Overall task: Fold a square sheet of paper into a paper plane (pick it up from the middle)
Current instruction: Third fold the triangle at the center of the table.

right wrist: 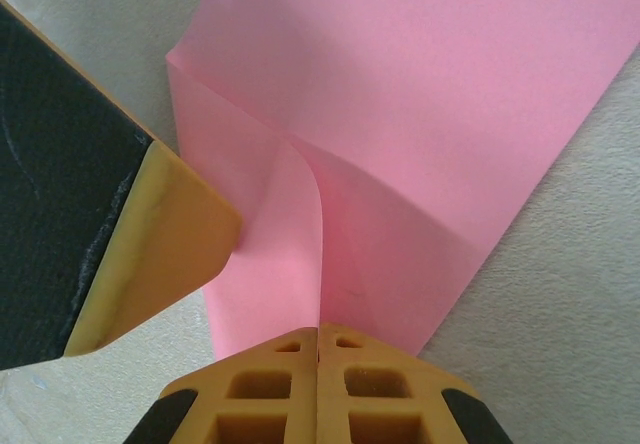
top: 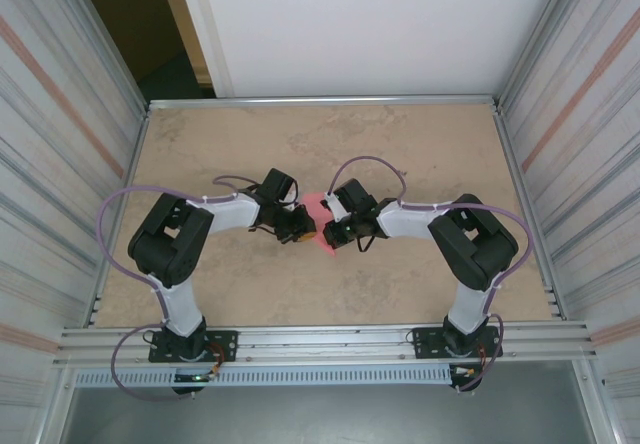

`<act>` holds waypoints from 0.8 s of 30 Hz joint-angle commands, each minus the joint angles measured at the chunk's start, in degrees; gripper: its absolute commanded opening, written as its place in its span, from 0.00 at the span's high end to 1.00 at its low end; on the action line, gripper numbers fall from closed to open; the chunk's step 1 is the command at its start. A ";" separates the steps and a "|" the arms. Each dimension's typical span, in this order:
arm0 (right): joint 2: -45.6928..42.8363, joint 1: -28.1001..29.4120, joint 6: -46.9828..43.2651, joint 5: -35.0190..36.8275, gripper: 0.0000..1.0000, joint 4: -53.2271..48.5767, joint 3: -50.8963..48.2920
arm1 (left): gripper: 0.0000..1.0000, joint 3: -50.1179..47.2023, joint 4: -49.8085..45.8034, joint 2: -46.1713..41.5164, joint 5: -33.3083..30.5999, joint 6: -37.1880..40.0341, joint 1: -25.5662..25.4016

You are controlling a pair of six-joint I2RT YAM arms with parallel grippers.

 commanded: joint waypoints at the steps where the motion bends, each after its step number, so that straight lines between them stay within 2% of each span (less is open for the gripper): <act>1: 2.15 0.18 1.42 0.40 0.94 -2.33 0.21 | 0.88 1.44 -2.28 1.00 -1.26 1.43 -0.25; 24: 2.08 0.19 1.32 0.34 0.94 -2.69 0.16 | 0.88 2.26 -4.57 2.94 -2.64 1.74 0.20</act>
